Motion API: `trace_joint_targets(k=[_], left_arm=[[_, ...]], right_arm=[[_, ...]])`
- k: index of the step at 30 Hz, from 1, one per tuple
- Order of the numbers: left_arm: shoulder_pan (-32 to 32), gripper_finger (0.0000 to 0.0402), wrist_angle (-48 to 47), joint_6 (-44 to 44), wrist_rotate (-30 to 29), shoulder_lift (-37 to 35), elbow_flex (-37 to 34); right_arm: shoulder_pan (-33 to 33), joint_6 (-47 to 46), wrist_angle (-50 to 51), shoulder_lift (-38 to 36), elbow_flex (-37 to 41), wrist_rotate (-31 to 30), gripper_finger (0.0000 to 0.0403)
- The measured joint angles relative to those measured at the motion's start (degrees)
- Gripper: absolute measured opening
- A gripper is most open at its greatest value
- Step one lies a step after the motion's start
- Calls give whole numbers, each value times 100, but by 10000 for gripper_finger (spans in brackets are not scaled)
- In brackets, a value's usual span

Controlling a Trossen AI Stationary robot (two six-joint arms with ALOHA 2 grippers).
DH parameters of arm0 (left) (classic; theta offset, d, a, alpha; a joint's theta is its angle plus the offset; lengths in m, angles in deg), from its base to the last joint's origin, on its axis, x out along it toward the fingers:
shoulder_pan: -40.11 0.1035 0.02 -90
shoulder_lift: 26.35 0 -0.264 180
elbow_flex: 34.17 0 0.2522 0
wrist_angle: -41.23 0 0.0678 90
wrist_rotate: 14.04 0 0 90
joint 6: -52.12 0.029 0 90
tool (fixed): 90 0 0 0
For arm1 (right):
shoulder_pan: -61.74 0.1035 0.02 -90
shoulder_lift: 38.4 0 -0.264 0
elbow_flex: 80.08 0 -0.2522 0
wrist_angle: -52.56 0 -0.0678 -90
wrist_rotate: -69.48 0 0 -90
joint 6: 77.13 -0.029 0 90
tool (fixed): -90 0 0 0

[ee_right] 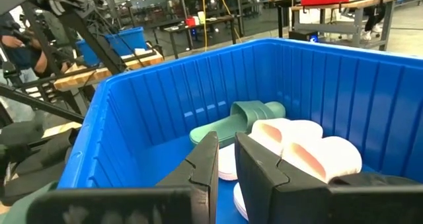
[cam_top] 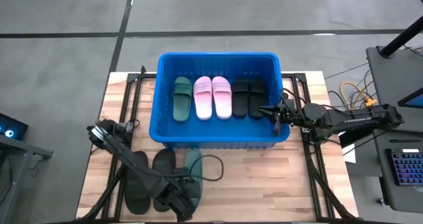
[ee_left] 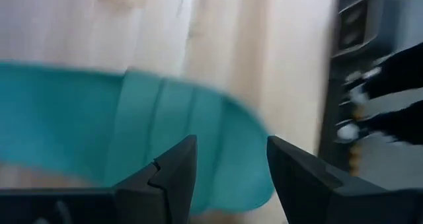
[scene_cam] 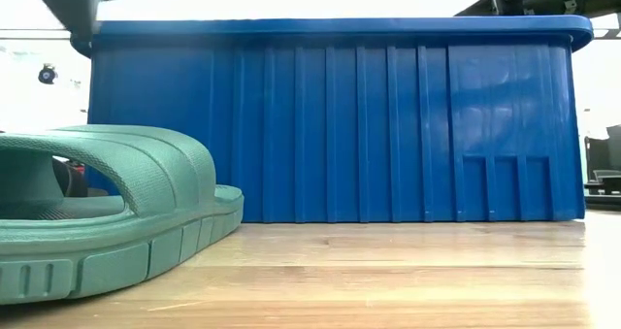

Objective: Pick and place slides into bin
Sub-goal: Put the green slipper into the blue bin

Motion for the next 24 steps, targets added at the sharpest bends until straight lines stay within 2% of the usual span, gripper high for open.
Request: trace_joint_targets(k=[4,14,24], left_arm=[[-151,169,-768,-197,-133,288,246],[-380,169,-948,-379,-966,592,614],[-25,169,-1197,-321,-1084,319,529]], right_arm=[[0,0,18,0,0,-19,43],[-2,-3,149,-2,0,-19,43],[-2,-2,186,-2,0,-17,43]])
